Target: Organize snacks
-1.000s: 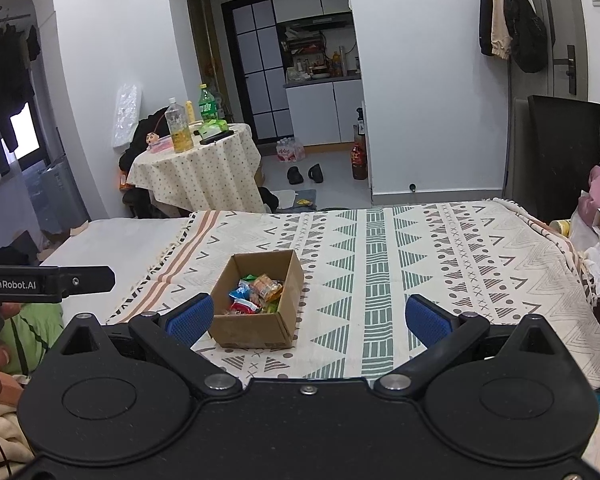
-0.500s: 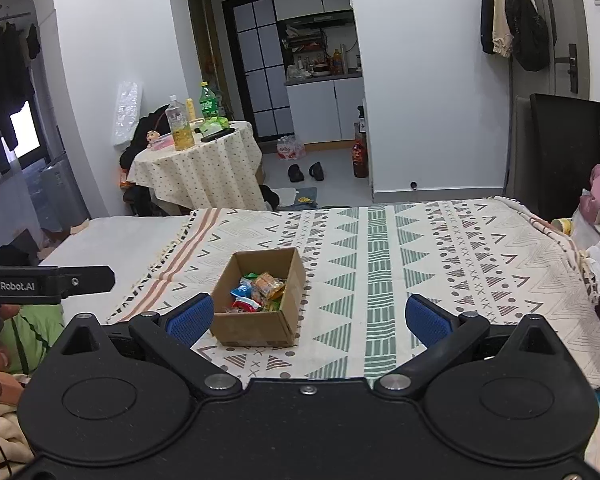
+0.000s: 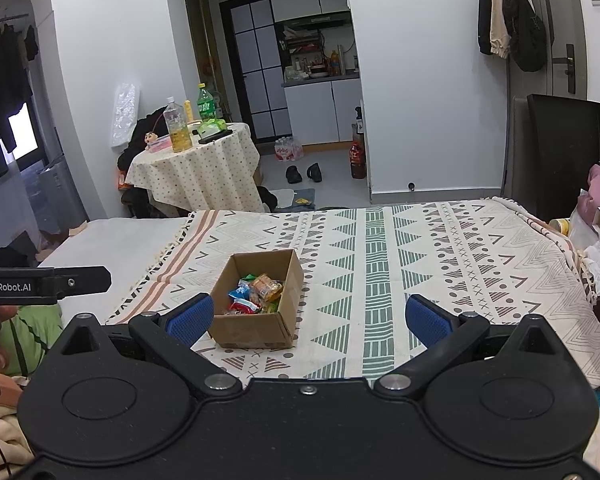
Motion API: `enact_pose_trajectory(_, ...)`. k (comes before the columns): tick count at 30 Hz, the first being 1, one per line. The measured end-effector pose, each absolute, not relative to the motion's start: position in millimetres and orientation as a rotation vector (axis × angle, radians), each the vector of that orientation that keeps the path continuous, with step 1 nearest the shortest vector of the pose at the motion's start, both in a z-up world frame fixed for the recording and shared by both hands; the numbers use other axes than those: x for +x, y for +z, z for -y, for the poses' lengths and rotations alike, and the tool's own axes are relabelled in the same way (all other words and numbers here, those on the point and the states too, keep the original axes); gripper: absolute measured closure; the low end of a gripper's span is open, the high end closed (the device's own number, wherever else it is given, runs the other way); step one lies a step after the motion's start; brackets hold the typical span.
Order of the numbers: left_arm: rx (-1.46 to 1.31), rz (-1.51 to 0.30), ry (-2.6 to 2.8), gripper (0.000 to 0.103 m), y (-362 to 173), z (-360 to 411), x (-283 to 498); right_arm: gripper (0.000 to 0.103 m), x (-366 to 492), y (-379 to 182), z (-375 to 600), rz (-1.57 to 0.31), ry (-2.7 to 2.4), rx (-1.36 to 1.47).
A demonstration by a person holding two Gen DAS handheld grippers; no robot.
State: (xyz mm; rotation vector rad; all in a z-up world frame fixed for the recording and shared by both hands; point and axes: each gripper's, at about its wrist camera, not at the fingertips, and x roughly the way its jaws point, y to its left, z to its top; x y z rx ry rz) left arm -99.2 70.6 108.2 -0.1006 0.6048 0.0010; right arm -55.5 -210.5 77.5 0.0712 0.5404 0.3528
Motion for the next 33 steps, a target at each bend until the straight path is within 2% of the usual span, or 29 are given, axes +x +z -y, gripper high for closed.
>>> enact_pose_trajectory(33,-0.098,-0.615,-0.004,0.0,106.0,-70.6,-98.7,0.0,-55.4,74.1,210.8,-0.546,0.352,0.069)
